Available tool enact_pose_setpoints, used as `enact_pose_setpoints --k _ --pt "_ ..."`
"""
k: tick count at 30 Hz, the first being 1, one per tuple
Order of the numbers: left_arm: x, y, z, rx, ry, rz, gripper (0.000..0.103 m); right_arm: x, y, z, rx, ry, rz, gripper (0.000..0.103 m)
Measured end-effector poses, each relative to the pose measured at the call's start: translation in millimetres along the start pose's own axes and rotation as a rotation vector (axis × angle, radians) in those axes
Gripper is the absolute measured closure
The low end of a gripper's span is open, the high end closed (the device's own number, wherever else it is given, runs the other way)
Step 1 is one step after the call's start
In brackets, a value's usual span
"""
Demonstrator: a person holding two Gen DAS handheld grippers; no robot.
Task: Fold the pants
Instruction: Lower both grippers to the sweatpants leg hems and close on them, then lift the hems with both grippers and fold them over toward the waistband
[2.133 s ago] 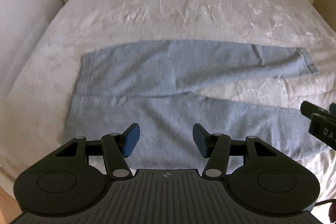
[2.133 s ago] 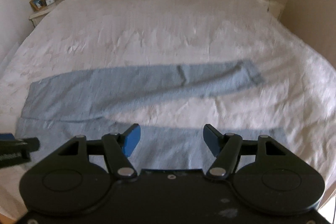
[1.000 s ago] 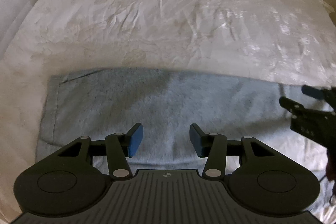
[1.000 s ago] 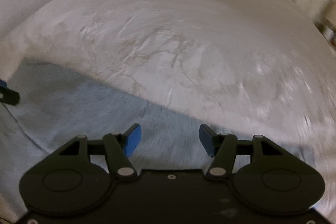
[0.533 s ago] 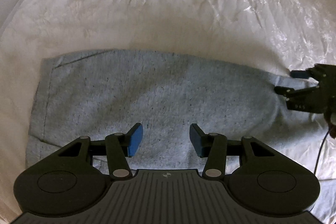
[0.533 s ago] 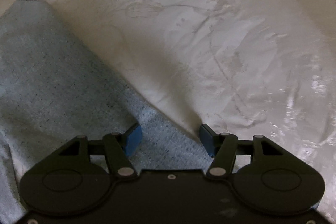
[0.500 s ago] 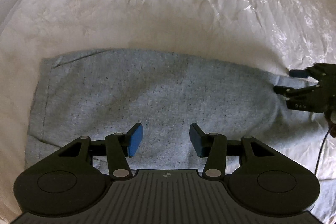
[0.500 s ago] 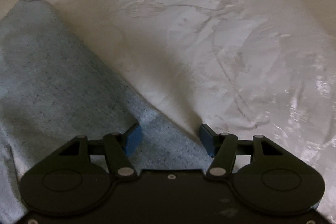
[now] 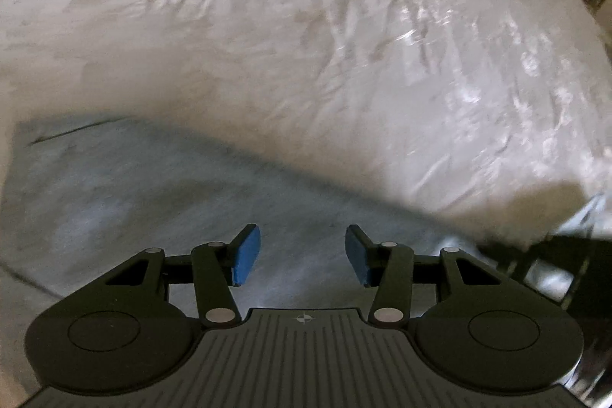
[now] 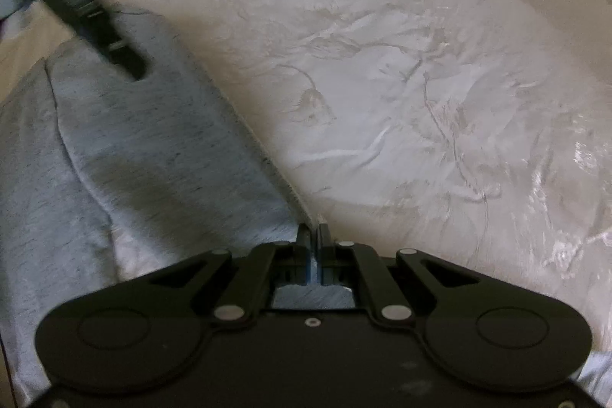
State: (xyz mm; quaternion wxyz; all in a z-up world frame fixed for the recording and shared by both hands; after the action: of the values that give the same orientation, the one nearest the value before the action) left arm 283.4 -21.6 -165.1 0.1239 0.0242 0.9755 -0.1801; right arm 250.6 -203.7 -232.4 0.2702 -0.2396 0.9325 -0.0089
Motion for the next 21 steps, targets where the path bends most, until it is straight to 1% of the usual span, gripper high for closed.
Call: enact_pose_setpoints --k 3,5,8,15,21 --pt "-11.4 -7.9 13.5 0.033 0.023 -0.023 0.055 10.0 8.3 -2.6 0.024 0.0 0.028 0.099" --pt "-17.7 -10.7 22.4 0.049 0.04 -0.044 0.055 10.9 8.0 -0.1 0.032 0.003 0.043 0.099" --pt "-25.6 -12.1 33.2 0.051 0.065 -0.063 0.055 14.6 13.2 -3.2 0.04 -0.001 0.061 0.099" --pt "-24.2 -6.3 45.3 0.048 0.096 -0.114 0.055 15.3 3.5 3.8 0.043 -0.014 0.099 0.099" --pt "-21.9 -0.2 63.6 0.047 0.132 -0.181 0.055 16.7 7.5 7.4 0.042 -0.022 0.089 0.099"
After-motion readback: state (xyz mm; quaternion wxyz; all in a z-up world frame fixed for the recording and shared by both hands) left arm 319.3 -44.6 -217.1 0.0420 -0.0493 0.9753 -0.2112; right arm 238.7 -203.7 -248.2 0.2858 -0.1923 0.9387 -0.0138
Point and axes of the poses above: each gripper's, at about its wrist camera, not at the fingertips, and z roughly the way its jaws point, y to its left, x to its underside, the point moved 5 cm from there along z, roughly the way its jaws point, and after that the axes turned 12 degrees about x, right-handed, at the moved point
